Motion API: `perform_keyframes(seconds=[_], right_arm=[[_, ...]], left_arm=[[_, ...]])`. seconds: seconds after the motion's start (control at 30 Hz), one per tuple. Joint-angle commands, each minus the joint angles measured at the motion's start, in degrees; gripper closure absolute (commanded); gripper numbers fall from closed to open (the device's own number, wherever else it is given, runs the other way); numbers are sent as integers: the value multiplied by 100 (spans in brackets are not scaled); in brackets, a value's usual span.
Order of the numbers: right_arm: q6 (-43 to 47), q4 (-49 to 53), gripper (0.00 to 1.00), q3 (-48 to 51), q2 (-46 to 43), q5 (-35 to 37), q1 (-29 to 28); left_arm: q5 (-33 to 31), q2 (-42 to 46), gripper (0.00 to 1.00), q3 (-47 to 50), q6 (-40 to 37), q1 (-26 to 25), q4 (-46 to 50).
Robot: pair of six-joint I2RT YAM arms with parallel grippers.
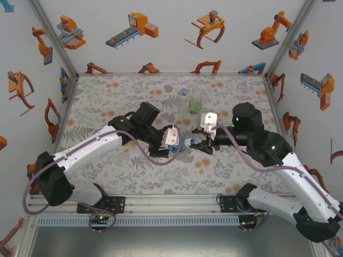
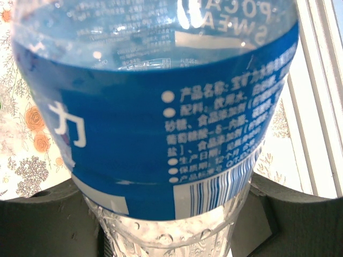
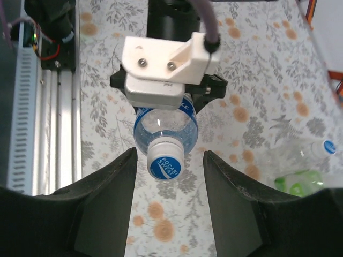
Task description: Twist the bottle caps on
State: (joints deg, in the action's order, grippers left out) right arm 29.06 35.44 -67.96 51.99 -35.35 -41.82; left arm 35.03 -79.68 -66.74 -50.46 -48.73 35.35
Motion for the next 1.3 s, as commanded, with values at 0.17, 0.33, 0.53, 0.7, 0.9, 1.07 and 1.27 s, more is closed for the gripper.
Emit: perform_keyframes(seconds=[0.17,0.33,0.53,0.7,0.9,1.07,1.27], right_arm=[[1401,-179,51,489,-178,-458,-1],[1427,-131,54,538,-105,-393,-1],[1427,-232,59,653,-116,-321,-1],[1381,-240,60,651,-25,-194,-1],[1056,-222,77,596,12,-75,-1],[-756,-664,96,654,21,266,-1],[-4840,-1173,100,762,89,1231,-1]], left_arm=[[224,91,100,-129,-139,-5,-7],[224,87,100,-130,-135,-5,-12],[218,101,100,-133,-144,-5,-14],[224,106,100,-138,-146,-5,-2],[228,114,100,-138,-154,-5,-5],[204,111,100,-138,-148,-5,-10],[-130,79,100,-130,41,8,-184]])
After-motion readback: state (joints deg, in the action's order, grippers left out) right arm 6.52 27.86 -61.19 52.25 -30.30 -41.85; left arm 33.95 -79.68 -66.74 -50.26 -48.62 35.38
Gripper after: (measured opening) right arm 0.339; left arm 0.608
